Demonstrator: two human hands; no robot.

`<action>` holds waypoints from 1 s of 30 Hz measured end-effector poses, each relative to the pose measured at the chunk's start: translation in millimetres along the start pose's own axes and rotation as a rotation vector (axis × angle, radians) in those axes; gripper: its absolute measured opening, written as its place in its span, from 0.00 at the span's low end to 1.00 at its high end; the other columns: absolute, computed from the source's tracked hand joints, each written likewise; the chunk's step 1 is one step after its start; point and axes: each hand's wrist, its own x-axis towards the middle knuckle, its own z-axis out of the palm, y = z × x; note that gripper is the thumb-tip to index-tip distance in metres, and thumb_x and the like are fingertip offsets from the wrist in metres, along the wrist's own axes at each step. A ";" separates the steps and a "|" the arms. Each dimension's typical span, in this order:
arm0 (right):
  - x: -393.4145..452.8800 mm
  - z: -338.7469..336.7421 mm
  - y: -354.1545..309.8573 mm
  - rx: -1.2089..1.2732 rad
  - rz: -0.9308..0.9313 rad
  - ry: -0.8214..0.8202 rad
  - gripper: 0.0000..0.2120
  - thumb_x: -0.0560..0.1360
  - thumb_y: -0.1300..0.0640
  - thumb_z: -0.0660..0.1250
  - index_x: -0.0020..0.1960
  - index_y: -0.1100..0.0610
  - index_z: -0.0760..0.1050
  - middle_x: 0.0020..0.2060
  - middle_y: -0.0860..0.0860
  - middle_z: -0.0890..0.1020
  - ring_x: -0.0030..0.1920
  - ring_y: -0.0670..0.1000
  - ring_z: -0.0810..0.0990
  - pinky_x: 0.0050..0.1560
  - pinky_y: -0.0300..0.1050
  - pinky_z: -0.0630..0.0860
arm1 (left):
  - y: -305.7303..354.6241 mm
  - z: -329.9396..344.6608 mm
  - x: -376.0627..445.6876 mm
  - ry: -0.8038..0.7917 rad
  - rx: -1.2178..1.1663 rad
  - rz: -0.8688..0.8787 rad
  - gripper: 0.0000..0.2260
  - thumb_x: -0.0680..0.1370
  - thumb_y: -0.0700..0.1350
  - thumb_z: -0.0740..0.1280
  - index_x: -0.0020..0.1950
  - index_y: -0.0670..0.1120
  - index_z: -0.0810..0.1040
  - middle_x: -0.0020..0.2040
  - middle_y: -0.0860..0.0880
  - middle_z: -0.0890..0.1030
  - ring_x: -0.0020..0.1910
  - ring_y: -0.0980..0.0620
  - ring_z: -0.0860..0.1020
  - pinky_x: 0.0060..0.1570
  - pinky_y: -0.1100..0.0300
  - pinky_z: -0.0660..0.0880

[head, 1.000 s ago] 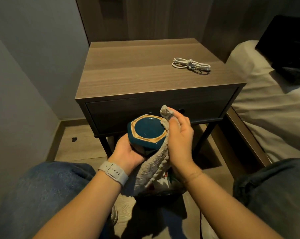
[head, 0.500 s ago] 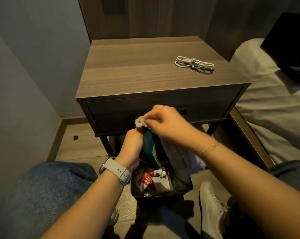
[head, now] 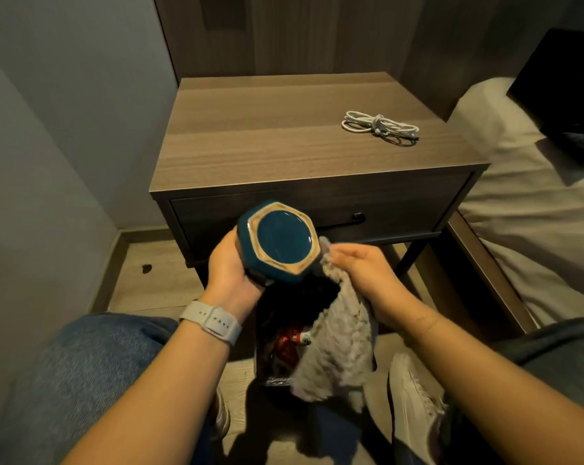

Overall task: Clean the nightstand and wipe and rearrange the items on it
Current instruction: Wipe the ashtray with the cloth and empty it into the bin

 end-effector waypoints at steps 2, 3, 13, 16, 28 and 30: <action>12.4 2.3 -3.8 0.346 0.120 0.116 0.11 0.75 0.65 0.63 0.54 0.67 0.79 0.49 0.62 0.82 0.51 0.58 0.81 0.58 0.51 0.76 | 1.5 0.3 0.7 -0.017 -0.064 -0.098 0.13 0.79 0.47 0.61 0.57 0.43 0.80 0.52 0.42 0.83 0.53 0.42 0.80 0.55 0.45 0.76; 17.6 6.1 -6.1 0.483 0.167 0.126 0.12 0.76 0.64 0.63 0.56 0.67 0.78 0.52 0.62 0.82 0.54 0.60 0.81 0.61 0.54 0.75 | -1.8 1.6 -0.3 -0.018 -0.071 -0.137 0.13 0.79 0.47 0.60 0.57 0.43 0.80 0.51 0.41 0.83 0.53 0.41 0.80 0.54 0.44 0.76; -46.7 41.3 -5.9 0.188 0.205 -0.011 0.08 0.77 0.67 0.61 0.42 0.62 0.78 0.36 0.59 0.77 0.37 0.53 0.76 0.37 0.40 0.74 | -6.3 5.0 -1.5 0.142 -0.032 0.045 0.13 0.81 0.51 0.60 0.57 0.47 0.81 0.51 0.45 0.84 0.48 0.44 0.81 0.48 0.48 0.79; -56.2 10.8 -29.7 0.198 0.158 -0.033 0.11 0.75 0.69 0.61 0.43 0.62 0.82 0.36 0.56 0.85 0.35 0.50 0.83 0.37 0.37 0.79 | 6.1 7.4 -12.7 0.091 0.261 0.299 0.14 0.80 0.54 0.61 0.44 0.47 0.80 0.38 0.52 0.83 0.42 0.52 0.81 0.48 0.56 0.77; 13.8 -33.0 -173.7 0.082 -0.521 0.232 0.13 0.81 0.57 0.58 0.62 0.54 0.76 0.54 0.49 0.82 0.54 0.44 0.80 0.55 0.38 0.77 | 95.4 53.5 -56.8 -0.196 1.540 1.227 0.16 0.81 0.56 0.57 0.43 0.46 0.73 0.38 0.50 0.78 0.35 0.54 0.74 0.36 0.57 0.68; 35.2 -28.0 -191.7 0.085 -0.637 0.372 0.11 0.81 0.57 0.58 0.61 0.52 0.73 0.57 0.49 0.79 0.56 0.45 0.78 0.58 0.39 0.75 | 115.0 68.0 -51.0 -0.121 1.664 1.345 0.15 0.81 0.55 0.56 0.45 0.46 0.74 0.39 0.50 0.79 0.36 0.53 0.75 0.36 0.59 0.69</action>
